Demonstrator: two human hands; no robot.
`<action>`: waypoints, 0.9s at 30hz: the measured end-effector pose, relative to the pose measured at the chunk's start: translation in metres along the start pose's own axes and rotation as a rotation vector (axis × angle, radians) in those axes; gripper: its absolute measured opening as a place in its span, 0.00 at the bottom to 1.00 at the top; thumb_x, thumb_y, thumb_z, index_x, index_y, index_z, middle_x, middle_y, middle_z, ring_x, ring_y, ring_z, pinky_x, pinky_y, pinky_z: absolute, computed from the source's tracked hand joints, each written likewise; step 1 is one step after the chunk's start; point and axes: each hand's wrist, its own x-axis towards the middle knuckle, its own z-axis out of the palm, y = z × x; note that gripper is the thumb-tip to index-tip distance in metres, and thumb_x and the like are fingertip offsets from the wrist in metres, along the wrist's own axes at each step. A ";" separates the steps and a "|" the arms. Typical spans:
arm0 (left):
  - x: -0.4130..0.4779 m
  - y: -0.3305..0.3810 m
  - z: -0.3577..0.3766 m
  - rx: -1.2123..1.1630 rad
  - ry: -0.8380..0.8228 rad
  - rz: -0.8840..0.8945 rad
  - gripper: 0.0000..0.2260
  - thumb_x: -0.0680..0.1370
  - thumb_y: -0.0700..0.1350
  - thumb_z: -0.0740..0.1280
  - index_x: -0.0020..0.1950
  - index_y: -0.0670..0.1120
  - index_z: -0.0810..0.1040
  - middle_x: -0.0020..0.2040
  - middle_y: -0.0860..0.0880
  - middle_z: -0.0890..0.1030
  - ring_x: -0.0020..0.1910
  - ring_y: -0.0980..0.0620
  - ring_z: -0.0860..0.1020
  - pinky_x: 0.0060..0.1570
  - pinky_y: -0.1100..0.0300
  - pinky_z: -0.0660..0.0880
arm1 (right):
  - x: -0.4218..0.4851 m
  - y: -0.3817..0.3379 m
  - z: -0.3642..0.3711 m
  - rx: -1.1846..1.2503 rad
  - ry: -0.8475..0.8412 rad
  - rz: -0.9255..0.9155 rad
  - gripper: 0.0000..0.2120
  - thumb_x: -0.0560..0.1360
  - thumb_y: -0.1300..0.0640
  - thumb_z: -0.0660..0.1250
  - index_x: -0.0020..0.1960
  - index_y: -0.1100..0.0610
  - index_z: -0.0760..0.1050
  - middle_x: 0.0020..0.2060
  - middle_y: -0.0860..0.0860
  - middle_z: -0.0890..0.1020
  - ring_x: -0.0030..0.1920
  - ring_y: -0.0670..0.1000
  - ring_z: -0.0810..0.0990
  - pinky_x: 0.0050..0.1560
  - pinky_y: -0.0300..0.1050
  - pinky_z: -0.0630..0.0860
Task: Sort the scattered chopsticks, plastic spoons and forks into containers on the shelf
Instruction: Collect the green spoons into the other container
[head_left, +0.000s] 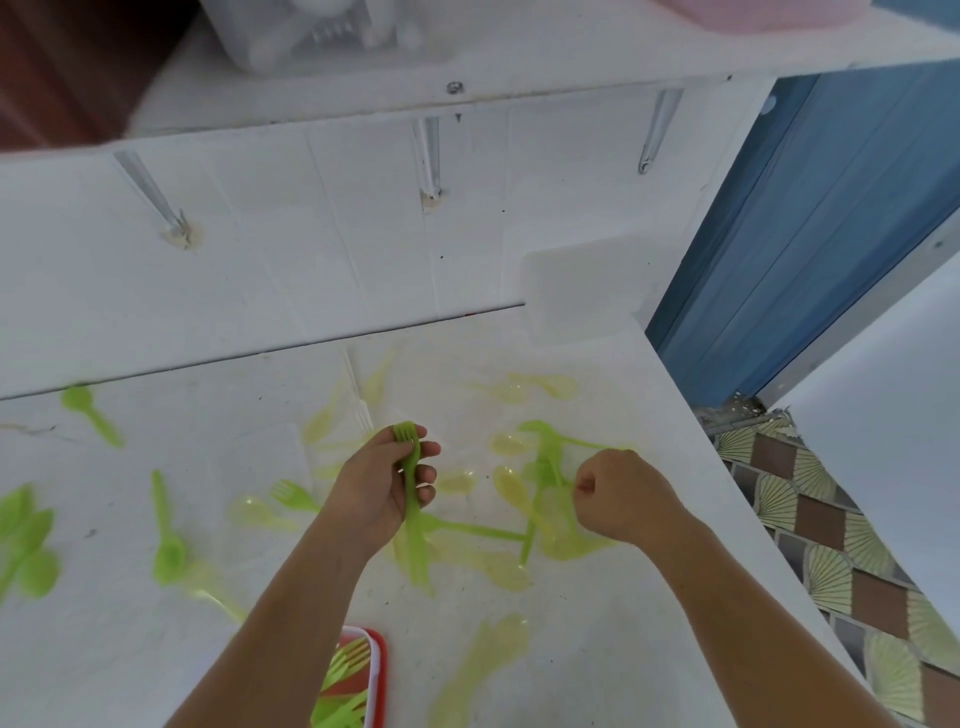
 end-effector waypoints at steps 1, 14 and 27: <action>0.000 0.000 0.000 0.003 -0.003 0.003 0.11 0.84 0.33 0.55 0.55 0.41 0.77 0.43 0.41 0.80 0.31 0.47 0.73 0.27 0.58 0.69 | 0.003 -0.005 0.003 -0.007 0.053 -0.009 0.07 0.70 0.59 0.63 0.39 0.53 0.78 0.40 0.46 0.77 0.43 0.52 0.79 0.40 0.45 0.77; 0.002 -0.006 -0.001 0.021 -0.005 0.013 0.13 0.84 0.33 0.55 0.58 0.39 0.78 0.41 0.43 0.76 0.29 0.49 0.68 0.27 0.58 0.64 | 0.010 -0.037 0.022 -0.095 0.181 0.032 0.13 0.75 0.47 0.62 0.42 0.55 0.79 0.43 0.49 0.76 0.50 0.54 0.76 0.48 0.48 0.78; 0.004 -0.005 0.012 0.067 -0.026 -0.021 0.13 0.84 0.36 0.57 0.61 0.38 0.80 0.43 0.42 0.76 0.31 0.49 0.70 0.28 0.57 0.65 | 0.013 -0.058 0.021 -0.100 0.021 0.040 0.10 0.70 0.56 0.64 0.49 0.53 0.78 0.47 0.49 0.79 0.55 0.55 0.76 0.54 0.50 0.79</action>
